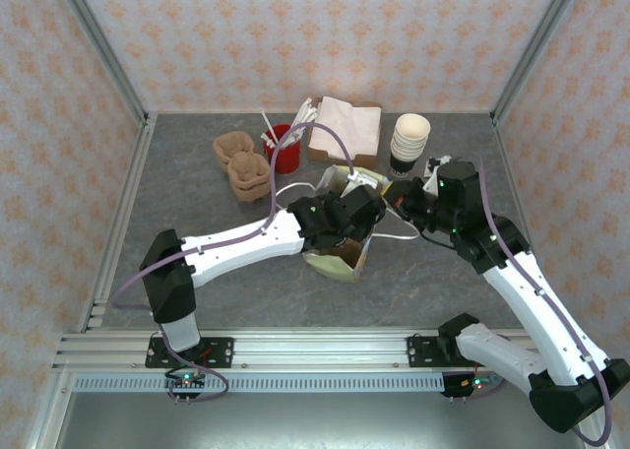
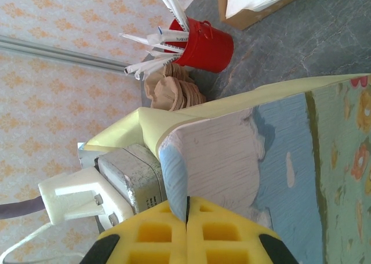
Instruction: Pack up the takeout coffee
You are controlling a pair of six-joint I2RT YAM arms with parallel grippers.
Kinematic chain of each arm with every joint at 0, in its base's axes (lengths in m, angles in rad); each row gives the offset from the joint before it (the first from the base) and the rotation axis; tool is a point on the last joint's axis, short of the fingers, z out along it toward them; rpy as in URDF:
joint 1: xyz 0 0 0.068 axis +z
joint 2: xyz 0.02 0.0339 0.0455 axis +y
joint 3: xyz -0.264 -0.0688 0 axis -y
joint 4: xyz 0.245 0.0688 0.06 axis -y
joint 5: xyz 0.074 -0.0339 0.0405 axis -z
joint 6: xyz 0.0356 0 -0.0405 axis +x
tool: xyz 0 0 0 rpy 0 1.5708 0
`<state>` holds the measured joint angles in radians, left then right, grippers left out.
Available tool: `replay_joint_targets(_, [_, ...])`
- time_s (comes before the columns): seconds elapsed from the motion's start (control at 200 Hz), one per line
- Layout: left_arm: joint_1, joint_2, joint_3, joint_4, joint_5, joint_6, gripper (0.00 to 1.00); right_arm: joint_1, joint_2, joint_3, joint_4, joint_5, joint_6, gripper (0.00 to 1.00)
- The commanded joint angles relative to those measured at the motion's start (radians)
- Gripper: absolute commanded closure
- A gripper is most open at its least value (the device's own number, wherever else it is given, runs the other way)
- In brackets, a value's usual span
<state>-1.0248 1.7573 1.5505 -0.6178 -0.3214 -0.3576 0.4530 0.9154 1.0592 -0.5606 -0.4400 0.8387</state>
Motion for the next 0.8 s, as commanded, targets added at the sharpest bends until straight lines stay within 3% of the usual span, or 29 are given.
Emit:
replay_joint_targets(0.0, [0.013,0.036,-0.021,-0.013,0.0,-0.006,0.35,0.006,-0.015,-0.01,0.022,-0.044,-0.035,1.0])
replay_joint_targets(0.796, [0.064,0.153,0.065,-0.132,0.105,-0.054,0.35,0.006,0.003,-0.03,-0.023,0.029,-0.023,1.0])
